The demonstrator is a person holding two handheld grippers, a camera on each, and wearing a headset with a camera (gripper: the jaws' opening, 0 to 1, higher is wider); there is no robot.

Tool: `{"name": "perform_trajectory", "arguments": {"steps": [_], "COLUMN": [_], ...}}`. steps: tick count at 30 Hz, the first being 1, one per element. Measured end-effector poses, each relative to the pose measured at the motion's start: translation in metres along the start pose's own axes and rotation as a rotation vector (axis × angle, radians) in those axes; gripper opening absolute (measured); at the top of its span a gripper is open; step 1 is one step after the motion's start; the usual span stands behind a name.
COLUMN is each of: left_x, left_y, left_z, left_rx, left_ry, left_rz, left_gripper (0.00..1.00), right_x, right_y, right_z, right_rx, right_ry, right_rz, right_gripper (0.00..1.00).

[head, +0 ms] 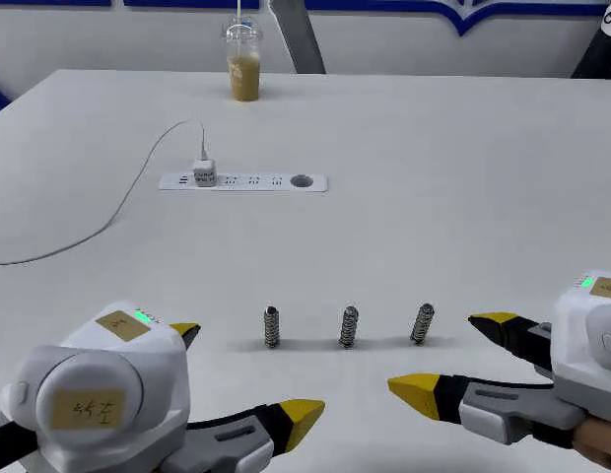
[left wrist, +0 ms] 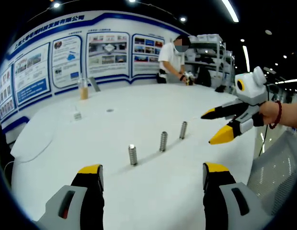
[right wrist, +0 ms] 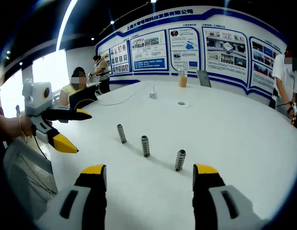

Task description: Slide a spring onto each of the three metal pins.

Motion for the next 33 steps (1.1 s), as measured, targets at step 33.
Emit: {"name": "perform_trajectory", "arguments": {"steps": [33], "left_x": [0.011], "left_y": [-0.024], "left_z": [0.001], "left_rx": [-0.044], "left_ry": [-0.053], "left_rz": [-0.012], "left_gripper": [1.00], "right_x": [0.013], "right_y": [-0.026], "right_z": [-0.018], "right_rx": [0.010], "right_ry": [0.030], "right_rz": [0.006], "right_gripper": [0.93]}}
Point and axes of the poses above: the centre of the closed fingertips' face, and the gripper's own axes: y roughly forward along the fingers, z roughly to its right, x roughly out of its underside, the point moved 4 cm from there along -y, roughly backward along the fingers, and after that the axes turned 6 degrees about y, right-handed, at the moved point
